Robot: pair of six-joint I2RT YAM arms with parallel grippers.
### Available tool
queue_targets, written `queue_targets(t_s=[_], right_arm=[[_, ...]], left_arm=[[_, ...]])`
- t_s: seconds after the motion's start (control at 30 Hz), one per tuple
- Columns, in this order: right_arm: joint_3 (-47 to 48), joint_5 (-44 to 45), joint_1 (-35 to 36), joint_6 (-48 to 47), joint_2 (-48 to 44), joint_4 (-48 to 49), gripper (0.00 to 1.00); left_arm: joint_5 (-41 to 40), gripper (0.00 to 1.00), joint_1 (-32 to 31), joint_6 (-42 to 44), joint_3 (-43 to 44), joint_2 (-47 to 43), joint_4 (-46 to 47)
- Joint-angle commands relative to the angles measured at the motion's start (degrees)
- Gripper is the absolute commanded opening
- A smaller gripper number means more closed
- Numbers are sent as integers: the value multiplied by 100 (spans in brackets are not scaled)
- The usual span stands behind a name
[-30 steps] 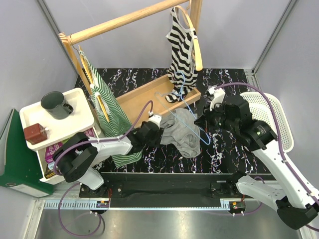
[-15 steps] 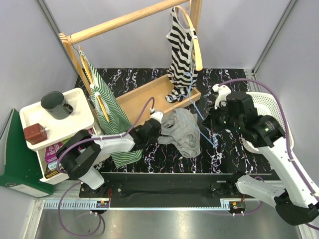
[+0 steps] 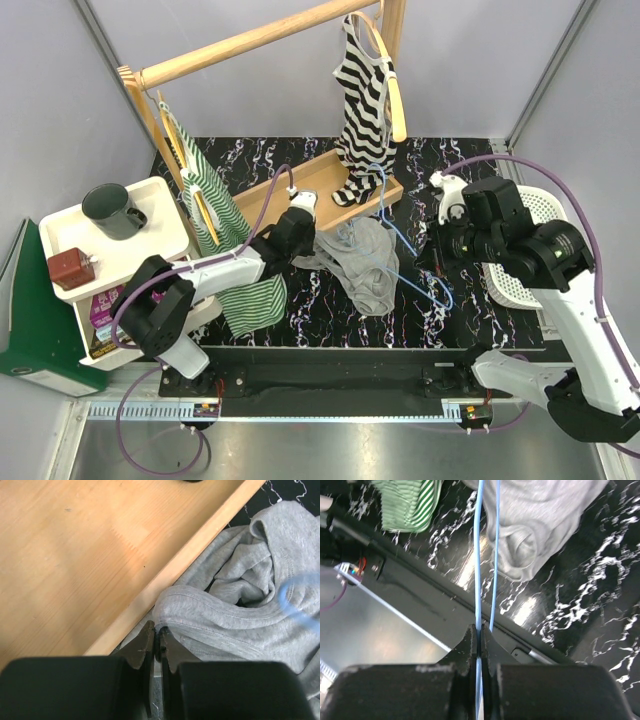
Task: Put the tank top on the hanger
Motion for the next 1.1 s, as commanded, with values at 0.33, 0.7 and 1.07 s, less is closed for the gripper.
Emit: queue_targets(t_s=[0.33, 0.7, 1.07], right_arm=[[-633, -774, 36, 59, -292, 383, 0], [-889, -686, 36, 103, -195, 892, 0], [-1223, -721, 45, 94, -55, 1226, 0]], left_arm=[[319, 7, 67, 17, 439, -68, -77], [627, 5, 76, -27, 492, -173, -165], [715, 1, 67, -27, 395, -463, -314]])
